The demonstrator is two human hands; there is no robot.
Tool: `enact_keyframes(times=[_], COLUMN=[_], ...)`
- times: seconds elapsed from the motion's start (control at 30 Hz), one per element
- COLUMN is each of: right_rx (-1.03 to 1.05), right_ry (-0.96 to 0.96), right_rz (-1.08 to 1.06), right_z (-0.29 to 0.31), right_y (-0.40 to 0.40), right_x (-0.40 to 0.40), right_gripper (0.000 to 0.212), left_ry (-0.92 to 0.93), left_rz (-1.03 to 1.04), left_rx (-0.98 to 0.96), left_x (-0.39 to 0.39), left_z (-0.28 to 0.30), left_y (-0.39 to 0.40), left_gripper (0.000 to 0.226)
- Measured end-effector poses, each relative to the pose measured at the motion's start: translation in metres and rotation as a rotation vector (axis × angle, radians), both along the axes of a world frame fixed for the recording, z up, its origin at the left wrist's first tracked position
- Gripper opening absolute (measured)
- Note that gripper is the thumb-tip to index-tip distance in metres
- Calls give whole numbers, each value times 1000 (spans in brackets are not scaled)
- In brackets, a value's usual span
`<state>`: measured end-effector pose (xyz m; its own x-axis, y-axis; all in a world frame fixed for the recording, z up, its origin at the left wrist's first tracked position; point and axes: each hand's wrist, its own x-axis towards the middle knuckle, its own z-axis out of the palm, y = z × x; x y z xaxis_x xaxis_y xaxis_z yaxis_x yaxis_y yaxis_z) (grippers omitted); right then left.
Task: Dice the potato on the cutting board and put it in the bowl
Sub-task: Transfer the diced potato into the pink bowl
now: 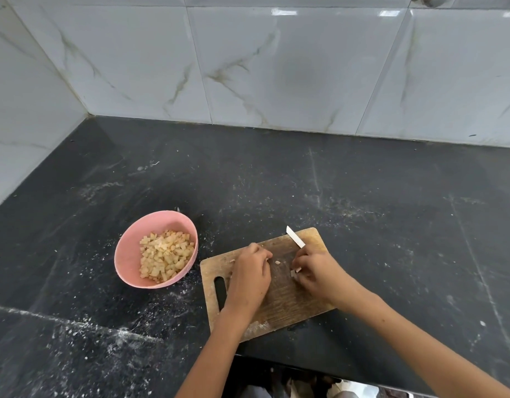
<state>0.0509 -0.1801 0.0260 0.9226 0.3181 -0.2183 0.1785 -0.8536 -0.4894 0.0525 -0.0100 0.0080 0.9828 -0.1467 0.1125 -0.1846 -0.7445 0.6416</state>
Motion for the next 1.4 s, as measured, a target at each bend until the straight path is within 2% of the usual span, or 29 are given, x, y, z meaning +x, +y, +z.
enact_keyframes(times=[0.1,0.2,0.43,0.5,0.63,0.7,0.8,0.87,0.93,1.03,1.1,1.2,1.27,1.33,1.4], right_rx=[-108,-197,-262,-210,-140,-61,177,266,329,548,674,757,679,574,581], right_ry=[-88,-90,-44,-5,35,33,69,103,209,416,444,374,257,163,128], right_rz=[129,195,165,141,105,71,-56,-121,-149,-189,-191,-131,-17,108,111], right_z=[-1,6,7,3,2,5,18,26,33,48,60,70,69,67,63], right_y=[1,6,14,16,15,14,13,11,12,26,48,103,142,166,173], right_x=[-9,-11,0,3,5,5,13,21,29,40,46,56,64,69,73], right_gripper=[18,23,15,11,22,22,26,25,23,16,16,14,11,19,23], left_ry=[-33,-51,14,50,74,76,49,4,6,-18,-24,40,50,21,-31], left_rz=[-40,-85,-144,-174,-147,-42,158,286,404,531,566,558,537,529,549], left_rx=[41,98,209,207,130,9,-166,-218,-221,-143,-72,-26,-17,-23,-8], left_x=[-1,-2,8,11,9,3,-4,-7,-8,-6,-2,2,1,0,-2], left_z=[1,1,6,8,9,17,39,52,62,66,63,59,57,57,58], left_y=[-5,-9,-19,-19,-7,7,40,68,95,127,137,144,149,151,150], left_gripper=[21,18,17,12,9,11,12,12,13,7,7,17,22,21,14])
